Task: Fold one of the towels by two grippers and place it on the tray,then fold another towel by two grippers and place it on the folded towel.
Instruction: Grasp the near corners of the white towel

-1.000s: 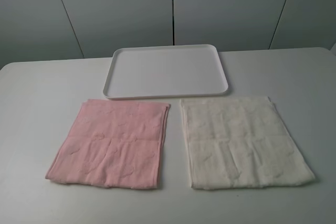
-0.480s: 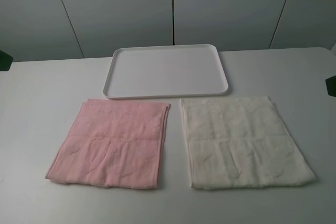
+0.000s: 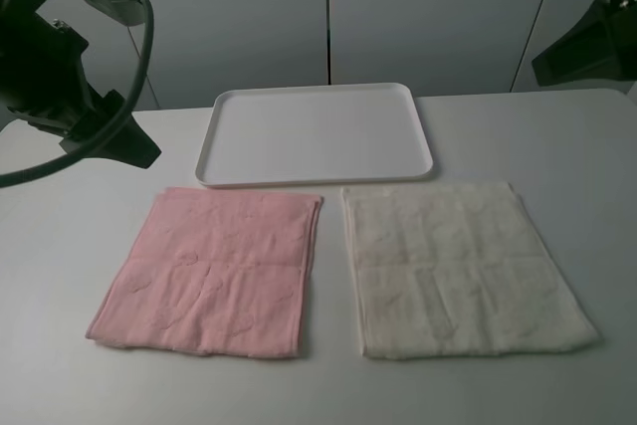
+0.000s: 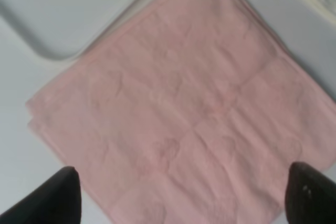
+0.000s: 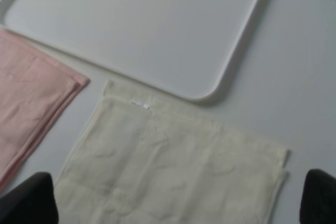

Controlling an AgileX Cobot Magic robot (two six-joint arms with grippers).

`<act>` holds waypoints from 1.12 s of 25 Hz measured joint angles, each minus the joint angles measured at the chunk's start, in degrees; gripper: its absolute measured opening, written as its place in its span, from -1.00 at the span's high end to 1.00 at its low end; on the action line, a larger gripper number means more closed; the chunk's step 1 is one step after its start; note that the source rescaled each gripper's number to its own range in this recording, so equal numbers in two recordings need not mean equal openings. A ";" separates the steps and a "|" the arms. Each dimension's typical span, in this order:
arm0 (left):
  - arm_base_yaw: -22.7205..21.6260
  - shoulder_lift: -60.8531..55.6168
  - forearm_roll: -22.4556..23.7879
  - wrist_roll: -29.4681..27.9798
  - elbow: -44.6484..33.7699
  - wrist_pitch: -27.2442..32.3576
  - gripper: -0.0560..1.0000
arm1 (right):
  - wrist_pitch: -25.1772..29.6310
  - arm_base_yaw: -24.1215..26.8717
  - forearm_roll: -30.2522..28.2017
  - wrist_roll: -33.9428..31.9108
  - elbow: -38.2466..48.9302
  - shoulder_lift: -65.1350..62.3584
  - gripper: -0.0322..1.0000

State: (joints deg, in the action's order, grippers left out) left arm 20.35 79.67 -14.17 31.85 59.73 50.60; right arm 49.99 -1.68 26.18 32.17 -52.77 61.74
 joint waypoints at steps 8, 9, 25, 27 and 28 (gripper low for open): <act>15.71 9.69 2.03 -2.73 3.15 -5.06 -1.00 | 2.82 0.00 1.47 0.12 -4.71 8.20 -1.00; 17.48 11.44 2.16 -2.78 4.06 -5.06 -1.00 | 3.42 0.00 1.47 0.12 -4.71 8.88 -1.00; 36.44 32.59 14.17 -9.05 17.42 5.54 -1.00 | 10.16 0.00 -8.50 -7.62 -4.71 11.61 -1.00; 36.64 34.00 14.17 -9.15 17.52 5.50 -1.00 | 10.25 0.00 -9.47 -7.86 -4.71 11.61 -1.00; 36.92 34.56 14.17 -9.15 17.52 5.51 -1.00 | 10.25 0.00 -10.16 -7.99 -4.71 11.61 -1.00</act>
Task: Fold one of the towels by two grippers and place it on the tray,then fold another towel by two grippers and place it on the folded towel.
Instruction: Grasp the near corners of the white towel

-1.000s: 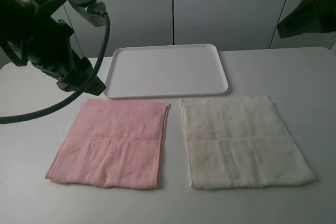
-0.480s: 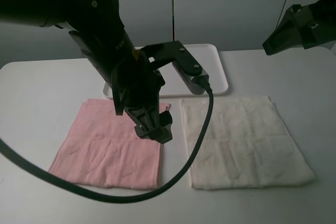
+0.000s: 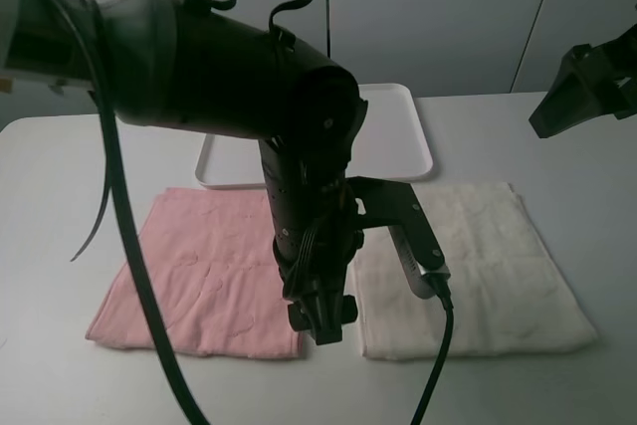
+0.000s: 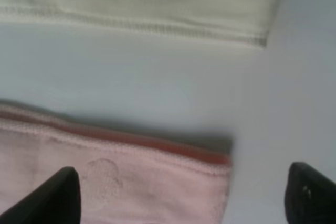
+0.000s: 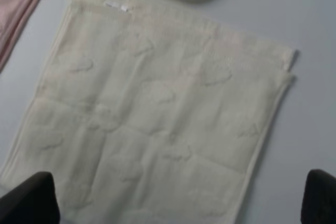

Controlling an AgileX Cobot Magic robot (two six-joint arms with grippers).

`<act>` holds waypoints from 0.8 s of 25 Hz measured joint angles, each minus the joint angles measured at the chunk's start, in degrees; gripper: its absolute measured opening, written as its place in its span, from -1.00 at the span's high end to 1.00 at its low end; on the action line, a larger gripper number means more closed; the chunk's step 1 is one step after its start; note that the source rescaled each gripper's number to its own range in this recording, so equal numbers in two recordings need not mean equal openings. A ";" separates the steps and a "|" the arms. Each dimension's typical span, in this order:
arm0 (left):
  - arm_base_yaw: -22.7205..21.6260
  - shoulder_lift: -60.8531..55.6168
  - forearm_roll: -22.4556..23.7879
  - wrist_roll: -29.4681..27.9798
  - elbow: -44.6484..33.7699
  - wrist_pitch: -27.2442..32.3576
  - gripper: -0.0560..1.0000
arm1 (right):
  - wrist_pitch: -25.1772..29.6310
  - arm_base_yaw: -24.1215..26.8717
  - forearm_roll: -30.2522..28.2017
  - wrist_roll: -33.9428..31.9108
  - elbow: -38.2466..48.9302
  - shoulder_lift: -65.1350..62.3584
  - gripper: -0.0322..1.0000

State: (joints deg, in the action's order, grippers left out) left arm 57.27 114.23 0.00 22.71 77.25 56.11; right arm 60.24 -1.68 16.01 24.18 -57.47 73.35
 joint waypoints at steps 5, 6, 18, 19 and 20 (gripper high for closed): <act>2.81 0.92 0.00 0.00 0.00 -2.49 -0.99 | 0.15 0.00 -3.07 -0.24 0.00 0.00 -1.00; 3.32 0.92 0.00 0.00 0.00 -3.17 -0.99 | 0.48 0.00 -3.19 -0.24 0.00 0.13 -1.00; 7.12 5.18 0.00 1.33 0.00 -5.85 -0.99 | 2.51 0.00 -3.27 -0.60 0.00 5.19 -1.00; 7.47 5.55 0.00 1.45 0.03 -6.27 -0.99 | 2.51 0.00 -3.27 -0.60 0.00 5.43 -1.00; 7.75 5.91 0.00 1.70 0.29 -6.50 -0.99 | 2.51 0.00 -3.27 -0.73 0.00 5.74 -1.00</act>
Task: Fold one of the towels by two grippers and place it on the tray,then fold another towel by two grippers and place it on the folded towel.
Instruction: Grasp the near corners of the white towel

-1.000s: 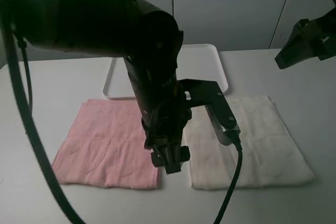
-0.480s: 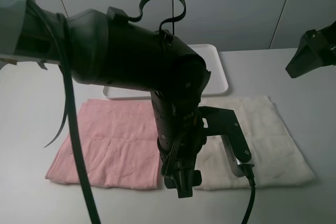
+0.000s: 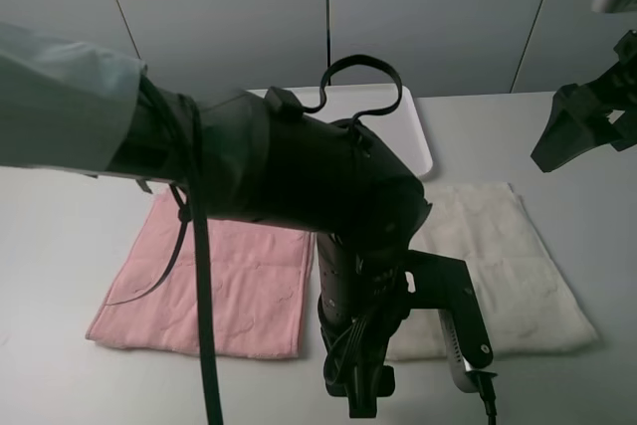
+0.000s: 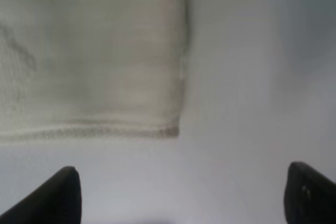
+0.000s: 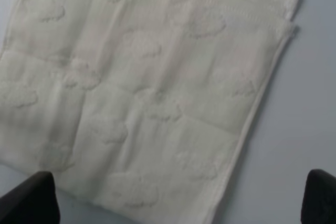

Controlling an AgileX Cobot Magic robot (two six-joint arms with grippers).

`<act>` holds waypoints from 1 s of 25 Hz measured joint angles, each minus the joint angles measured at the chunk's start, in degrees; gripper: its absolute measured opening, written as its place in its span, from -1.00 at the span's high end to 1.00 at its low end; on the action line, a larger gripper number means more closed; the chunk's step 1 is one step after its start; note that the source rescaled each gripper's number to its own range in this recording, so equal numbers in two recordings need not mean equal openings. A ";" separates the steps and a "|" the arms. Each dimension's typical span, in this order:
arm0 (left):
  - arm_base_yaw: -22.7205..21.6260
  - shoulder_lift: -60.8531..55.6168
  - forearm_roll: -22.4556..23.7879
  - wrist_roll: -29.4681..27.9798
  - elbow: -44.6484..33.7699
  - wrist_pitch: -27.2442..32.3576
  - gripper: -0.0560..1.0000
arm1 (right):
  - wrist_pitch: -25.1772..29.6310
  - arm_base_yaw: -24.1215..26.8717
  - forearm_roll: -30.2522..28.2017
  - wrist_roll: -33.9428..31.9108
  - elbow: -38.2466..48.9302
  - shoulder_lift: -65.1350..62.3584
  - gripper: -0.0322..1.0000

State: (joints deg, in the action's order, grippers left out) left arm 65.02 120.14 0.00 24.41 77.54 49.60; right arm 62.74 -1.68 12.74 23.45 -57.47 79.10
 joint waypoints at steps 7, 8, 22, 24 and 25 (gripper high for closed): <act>0.82 3.15 0.42 0.18 3.64 0.84 -0.99 | 0.22 0.00 0.00 -0.64 0.00 0.58 -1.00; 0.82 3.41 0.50 0.14 4.19 1.26 -0.99 | 0.22 0.00 0.00 -0.62 0.00 0.58 -1.00; 0.82 5.99 0.99 1.03 6.64 4.81 -0.99 | 1.73 0.00 0.00 -0.75 0.00 0.58 -1.00; 0.82 5.99 0.99 1.03 6.64 4.49 -0.99 | 1.73 0.00 0.00 -0.75 0.00 0.58 -1.00; 0.82 5.99 0.99 1.03 6.64 4.35 -0.99 | 1.73 0.00 0.00 -0.75 0.00 0.58 -1.00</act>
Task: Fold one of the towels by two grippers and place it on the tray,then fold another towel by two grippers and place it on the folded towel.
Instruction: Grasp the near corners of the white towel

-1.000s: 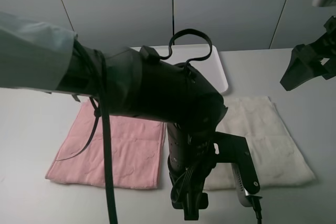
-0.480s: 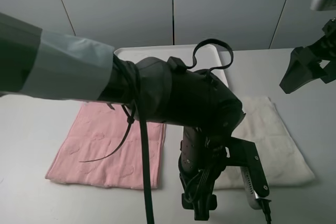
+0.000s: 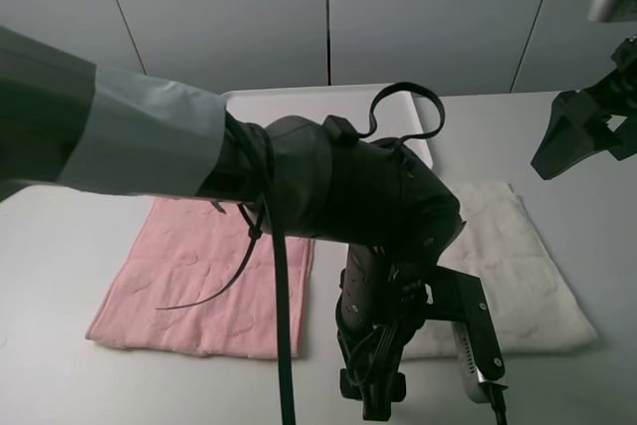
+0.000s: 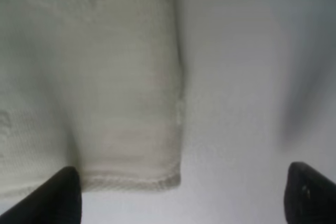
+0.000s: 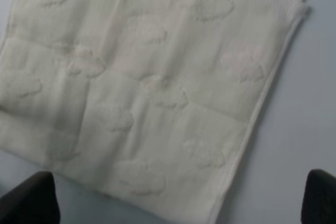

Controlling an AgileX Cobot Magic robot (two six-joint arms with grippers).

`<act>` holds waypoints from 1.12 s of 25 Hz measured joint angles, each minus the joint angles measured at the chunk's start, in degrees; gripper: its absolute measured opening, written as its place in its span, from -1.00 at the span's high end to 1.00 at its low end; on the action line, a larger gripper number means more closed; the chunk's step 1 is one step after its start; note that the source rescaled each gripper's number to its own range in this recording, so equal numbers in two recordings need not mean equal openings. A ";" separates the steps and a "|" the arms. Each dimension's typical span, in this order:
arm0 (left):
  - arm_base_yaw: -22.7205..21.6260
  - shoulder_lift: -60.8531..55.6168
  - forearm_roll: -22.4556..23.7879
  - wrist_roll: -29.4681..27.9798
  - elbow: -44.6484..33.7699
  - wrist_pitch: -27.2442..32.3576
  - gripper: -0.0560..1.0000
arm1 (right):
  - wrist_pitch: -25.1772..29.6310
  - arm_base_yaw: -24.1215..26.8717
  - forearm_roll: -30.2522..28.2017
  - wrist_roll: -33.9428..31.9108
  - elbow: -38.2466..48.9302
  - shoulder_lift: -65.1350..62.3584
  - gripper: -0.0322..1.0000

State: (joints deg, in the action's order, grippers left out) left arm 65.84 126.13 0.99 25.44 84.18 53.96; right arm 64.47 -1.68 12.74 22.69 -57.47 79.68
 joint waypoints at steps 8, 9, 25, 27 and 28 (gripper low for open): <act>0.00 0.14 0.10 0.16 0.00 -0.88 -0.99 | 0.00 0.00 0.11 0.00 0.00 0.13 -1.00; 0.00 0.40 0.10 0.16 0.09 -0.88 -0.99 | 0.00 0.00 0.25 0.00 0.00 0.13 -1.00; 0.00 1.80 0.20 0.16 0.45 -1.31 -0.99 | 2.82 0.00 -0.76 7.47 0.12 0.63 -1.00; 0.00 1.80 0.20 0.16 0.45 -1.09 -0.98 | 3.93 0.00 -3.26 11.62 1.27 0.63 -1.00; 0.00 1.80 0.20 0.16 0.45 -1.09 -0.98 | 4.16 0.00 -4.72 13.31 2.02 0.63 -1.00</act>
State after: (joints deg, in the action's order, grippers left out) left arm 65.84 127.93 1.20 25.60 84.63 52.87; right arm 68.63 -1.68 8.02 36.00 -55.45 80.31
